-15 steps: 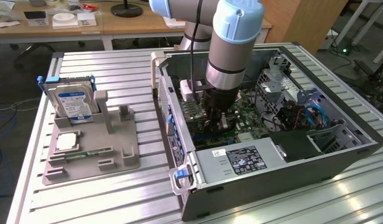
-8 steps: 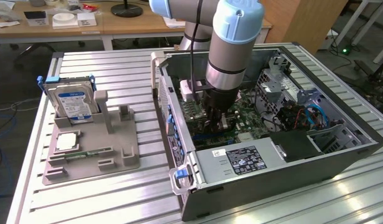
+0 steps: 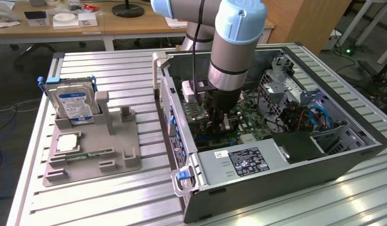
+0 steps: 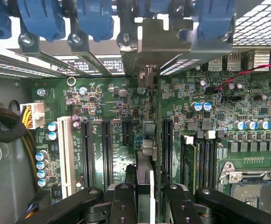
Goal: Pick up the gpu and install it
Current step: 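Insert the gpu into the slot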
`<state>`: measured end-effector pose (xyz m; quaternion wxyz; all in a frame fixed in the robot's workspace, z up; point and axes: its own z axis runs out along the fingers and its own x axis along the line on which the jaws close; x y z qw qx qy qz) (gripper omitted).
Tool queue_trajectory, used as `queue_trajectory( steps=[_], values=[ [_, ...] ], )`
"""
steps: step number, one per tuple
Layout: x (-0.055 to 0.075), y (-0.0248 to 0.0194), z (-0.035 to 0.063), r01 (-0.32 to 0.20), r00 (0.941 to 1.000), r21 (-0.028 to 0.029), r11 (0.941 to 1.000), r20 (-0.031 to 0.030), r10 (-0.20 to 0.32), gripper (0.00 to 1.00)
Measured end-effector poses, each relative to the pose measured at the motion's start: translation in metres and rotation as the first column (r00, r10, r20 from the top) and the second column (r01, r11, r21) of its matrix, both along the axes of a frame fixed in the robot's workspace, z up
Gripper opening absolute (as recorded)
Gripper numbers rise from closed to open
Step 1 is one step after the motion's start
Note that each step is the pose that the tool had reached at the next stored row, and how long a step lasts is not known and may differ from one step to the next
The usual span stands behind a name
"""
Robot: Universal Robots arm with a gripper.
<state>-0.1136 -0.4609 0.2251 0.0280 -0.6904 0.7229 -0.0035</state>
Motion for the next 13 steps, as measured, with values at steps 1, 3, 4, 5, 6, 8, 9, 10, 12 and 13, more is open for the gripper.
queue_trajectory(
  steps=[1,3,4,5,6,8,9,10,12,13],
  values=[
    [0.0,0.0,0.0,0.0,1.0,0.0,1.0,0.0,0.0,0.28],
    [0.0,0.0,-0.0002,0.0,1.0,-0.0001,1.0,0.0,0.0,0.28],
    [0.0,0.0,-0.0004,0.0,1.0,-0.0001,1.0,0.0001,0.0,0.28],
    [0.0,0.0,-0.0011,0.0,1.0,0.0003,1.0,0.0002,0.0,0.28],
    [0.0,0.0,-0.0016,0.0,1.0,0.0001,1.0,0.0001,0.0,0.28],
    [-0.0001,-0.0001,-0.0028,0.0,1.0,-0.0005,1.0,-0.0002,0.0,0.28],
    [-0.0001,-0.0001,-0.0033,0.0,1.0,-0.0004,1.0,-0.0002,0.0,0.28],
    [-0.0001,-0.0001,-0.0034,0.0,1.0,-0.0005,1.0,-0.0004,0.0,0.28],
    [-0.0001,0.0,-0.0037,0.0,1.0,-0.0002,1.0,-0.0004,0.0,0.28],
    [-0.0001,0.0,-0.0037,0.0,1.0,-0.0001,1.0,-0.0003,0.0,0.28]
  ],
)
